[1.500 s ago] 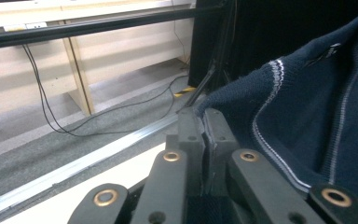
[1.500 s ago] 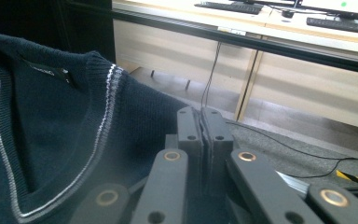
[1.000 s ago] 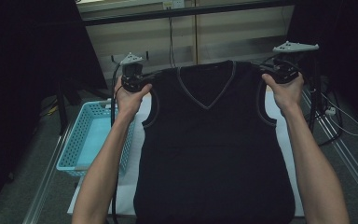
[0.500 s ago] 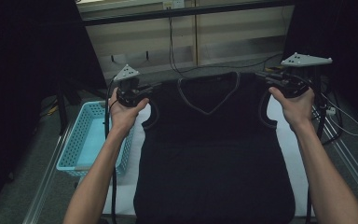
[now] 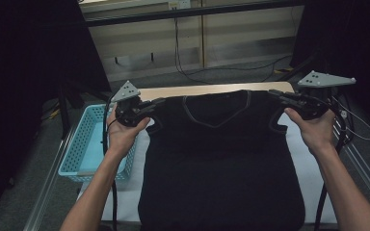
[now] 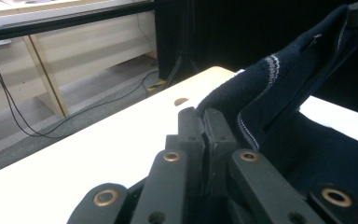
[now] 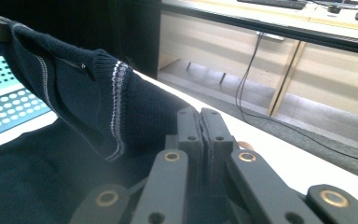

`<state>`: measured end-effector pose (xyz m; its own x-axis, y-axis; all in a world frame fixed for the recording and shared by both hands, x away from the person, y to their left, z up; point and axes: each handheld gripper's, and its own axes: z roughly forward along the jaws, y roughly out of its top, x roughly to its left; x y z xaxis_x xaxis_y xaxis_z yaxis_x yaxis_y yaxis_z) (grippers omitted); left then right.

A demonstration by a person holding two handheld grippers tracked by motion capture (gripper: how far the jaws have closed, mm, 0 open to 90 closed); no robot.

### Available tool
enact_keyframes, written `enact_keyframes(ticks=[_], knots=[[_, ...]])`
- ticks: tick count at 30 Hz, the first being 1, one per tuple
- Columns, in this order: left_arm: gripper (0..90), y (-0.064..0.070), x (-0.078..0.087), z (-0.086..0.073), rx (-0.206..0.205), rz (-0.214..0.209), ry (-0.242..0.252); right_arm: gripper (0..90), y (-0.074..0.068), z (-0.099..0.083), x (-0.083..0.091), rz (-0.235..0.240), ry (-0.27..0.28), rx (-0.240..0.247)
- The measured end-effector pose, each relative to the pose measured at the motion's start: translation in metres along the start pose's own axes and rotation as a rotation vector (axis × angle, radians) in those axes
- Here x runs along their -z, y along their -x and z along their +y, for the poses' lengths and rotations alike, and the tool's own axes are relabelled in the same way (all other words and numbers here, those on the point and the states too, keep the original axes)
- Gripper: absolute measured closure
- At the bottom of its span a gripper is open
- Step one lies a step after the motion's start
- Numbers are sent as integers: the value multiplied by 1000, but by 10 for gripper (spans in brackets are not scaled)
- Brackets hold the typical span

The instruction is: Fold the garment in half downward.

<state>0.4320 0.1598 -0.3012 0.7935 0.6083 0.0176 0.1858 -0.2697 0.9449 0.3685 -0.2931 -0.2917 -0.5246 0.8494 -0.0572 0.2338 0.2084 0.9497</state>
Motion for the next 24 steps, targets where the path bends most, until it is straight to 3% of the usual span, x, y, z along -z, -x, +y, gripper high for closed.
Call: enact_keyframes(ticks=[11,16,24], knots=[[875,19,21,-24,-27,-39,-35,878,-28,-17,27,24,-36,49],[875,31,25,-41,-46,-82,-77,878,-32,-40,39,35,-61,25],[874,44,25,-78,-27,-127,-159,878,-47,-82,46,67,-142,13]])
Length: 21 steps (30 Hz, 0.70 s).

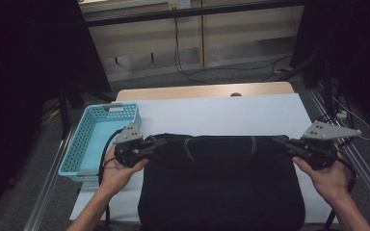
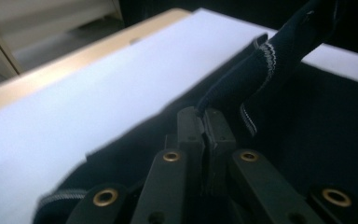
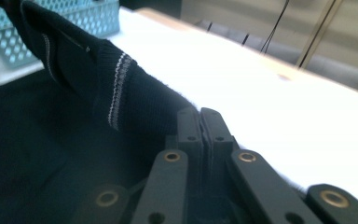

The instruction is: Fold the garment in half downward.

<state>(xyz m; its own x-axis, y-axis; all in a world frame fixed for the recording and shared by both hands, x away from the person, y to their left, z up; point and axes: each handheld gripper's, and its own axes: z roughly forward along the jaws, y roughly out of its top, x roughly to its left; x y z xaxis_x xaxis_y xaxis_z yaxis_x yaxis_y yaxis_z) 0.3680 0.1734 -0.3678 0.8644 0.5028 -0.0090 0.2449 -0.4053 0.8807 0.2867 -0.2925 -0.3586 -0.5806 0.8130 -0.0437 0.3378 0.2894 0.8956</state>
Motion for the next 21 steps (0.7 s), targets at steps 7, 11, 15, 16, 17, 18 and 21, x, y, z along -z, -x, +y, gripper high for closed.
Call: enact_keyframes(ticks=[7,11,15,16,17,18,21], knots=[[874,14,-8,-30,5,-56,-66,877,-9,-39,-8,16,-96,-22],[874,18,-15,-43,12,-79,-113,877,-13,-57,-7,45,-118,-35],[873,25,-17,-56,16,-115,-153,876,-20,-71,-7,53,-171,-25],[873,28,-17,-59,13,-120,-165,876,-22,-73,-7,52,-181,-21],[873,31,-16,-62,9,-124,-178,876,-23,-74,-7,53,-184,-17],[873,33,-15,-64,7,-130,-184,876,-24,-74,-6,54,-181,-16],[873,38,-10,-71,9,-142,-202,875,-30,-76,-4,67,-189,-10]])
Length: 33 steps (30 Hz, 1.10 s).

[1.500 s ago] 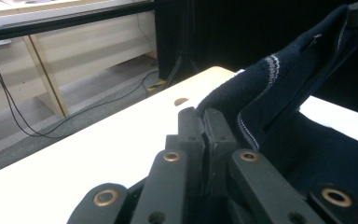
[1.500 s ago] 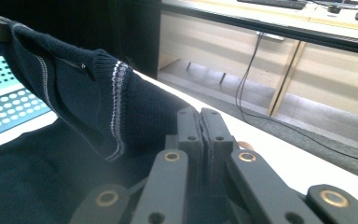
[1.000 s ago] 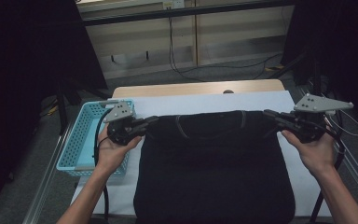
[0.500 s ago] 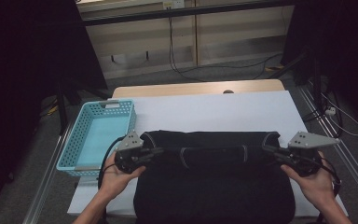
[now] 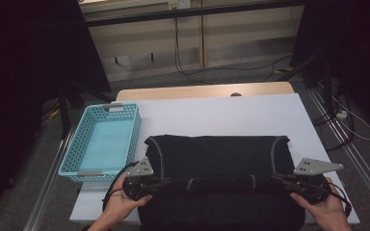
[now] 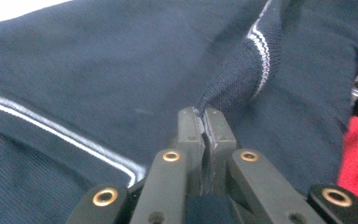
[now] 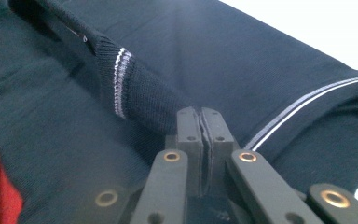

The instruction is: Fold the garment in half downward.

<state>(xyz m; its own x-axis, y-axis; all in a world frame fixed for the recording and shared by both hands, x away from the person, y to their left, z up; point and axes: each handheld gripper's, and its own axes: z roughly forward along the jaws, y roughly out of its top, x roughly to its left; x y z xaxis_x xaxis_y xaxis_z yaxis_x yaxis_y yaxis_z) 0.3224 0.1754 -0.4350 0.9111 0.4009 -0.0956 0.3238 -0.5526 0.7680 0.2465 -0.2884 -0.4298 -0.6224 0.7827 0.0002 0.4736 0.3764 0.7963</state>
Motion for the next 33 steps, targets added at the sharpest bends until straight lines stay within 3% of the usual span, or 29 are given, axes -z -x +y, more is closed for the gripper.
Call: enact_keyframes(ticks=[12,18,24,26,29,33], knots=[[873,26,9,-12,-19,-46,-15,873,-19,-13,13,45,-6,10],[842,18,7,-15,16,-57,-4,840,-20,-14,14,63,2,22],[661,11,13,-15,56,-30,30,665,-16,-14,16,69,29,-2],[606,9,14,-14,62,-14,41,656,-15,-13,17,68,39,-8],[463,6,13,-13,61,36,46,607,-13,-13,15,50,41,-14],[341,-1,9,-11,59,95,55,567,-5,-10,10,29,43,-20]])
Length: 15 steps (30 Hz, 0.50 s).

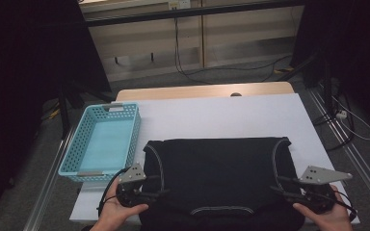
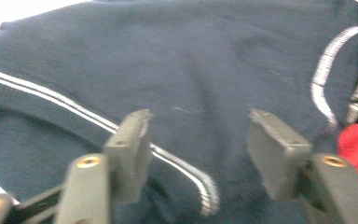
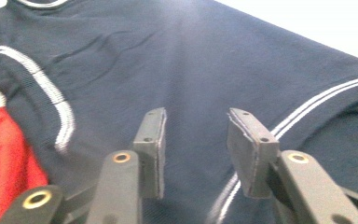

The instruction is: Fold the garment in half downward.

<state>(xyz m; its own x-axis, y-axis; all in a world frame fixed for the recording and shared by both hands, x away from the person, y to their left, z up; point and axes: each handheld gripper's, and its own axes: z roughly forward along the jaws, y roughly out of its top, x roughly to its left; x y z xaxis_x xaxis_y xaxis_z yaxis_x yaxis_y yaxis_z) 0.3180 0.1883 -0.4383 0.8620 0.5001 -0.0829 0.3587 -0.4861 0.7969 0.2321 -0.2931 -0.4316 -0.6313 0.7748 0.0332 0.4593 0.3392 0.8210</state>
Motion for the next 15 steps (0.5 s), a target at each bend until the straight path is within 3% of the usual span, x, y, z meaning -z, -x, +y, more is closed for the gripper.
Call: enact_keyframes(ticks=[5,8,12,15], knots=[[208,-10,-14,6,-11,16,5,527,19,5,-9,-26,5,-34],[124,-18,-22,11,3,32,14,495,29,9,-13,-51,0,-24],[79,-26,-32,21,-3,69,27,431,45,18,-16,-79,0,-26],[73,-34,-40,28,2,66,45,402,59,25,-17,-104,-2,-35]])
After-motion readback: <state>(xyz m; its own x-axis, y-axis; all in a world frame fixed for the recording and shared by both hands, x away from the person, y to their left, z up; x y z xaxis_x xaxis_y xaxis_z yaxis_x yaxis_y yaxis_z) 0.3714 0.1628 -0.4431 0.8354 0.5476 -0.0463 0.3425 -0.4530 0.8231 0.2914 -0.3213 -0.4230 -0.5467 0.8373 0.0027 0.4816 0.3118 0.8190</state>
